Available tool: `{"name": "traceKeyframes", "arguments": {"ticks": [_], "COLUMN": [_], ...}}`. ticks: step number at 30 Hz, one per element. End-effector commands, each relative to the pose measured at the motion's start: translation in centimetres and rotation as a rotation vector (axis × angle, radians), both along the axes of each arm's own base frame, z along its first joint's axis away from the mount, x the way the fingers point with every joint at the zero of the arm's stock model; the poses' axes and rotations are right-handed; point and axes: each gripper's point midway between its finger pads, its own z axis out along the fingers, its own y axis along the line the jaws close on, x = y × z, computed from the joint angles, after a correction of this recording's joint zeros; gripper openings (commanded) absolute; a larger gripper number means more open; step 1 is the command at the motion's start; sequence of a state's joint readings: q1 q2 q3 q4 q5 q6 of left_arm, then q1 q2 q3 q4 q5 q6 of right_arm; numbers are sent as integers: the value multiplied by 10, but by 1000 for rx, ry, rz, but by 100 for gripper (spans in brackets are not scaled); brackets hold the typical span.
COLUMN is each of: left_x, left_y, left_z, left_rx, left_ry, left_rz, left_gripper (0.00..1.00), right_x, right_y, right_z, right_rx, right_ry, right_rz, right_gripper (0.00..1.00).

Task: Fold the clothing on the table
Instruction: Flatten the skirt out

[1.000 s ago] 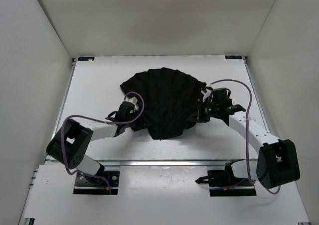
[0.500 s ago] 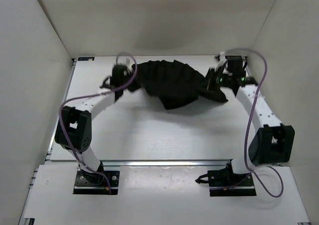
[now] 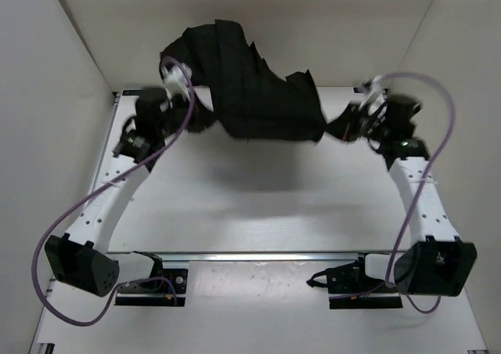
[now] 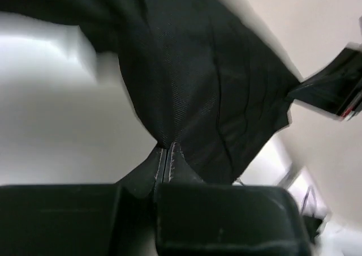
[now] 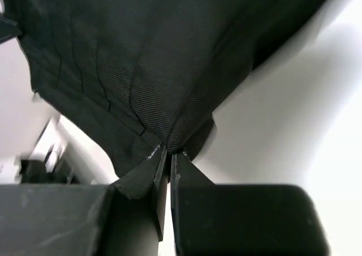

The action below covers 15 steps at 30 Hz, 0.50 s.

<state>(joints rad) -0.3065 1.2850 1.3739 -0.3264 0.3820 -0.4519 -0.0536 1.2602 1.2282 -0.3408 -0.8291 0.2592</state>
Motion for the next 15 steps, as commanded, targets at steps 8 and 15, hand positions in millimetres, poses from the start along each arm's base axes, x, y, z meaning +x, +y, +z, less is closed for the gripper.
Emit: {"name": "traceKeyframes", "arguments": {"ticks": [8,15], "left_x": [-144,-142], "left_y": [65,64], "left_z": [-276,-270], "left_rx": [276,287], "left_ry": [738,771], "left_rz": [128,83], "left_gripper": [0,0], "right_x": [-91,-86], "right_y": [-2,6], "right_z": [-210,-198], "right_rx": [-122,-91], "right_ry": [598,581], "right_rz": [-87,-80], "right_gripper": [0,0]}}
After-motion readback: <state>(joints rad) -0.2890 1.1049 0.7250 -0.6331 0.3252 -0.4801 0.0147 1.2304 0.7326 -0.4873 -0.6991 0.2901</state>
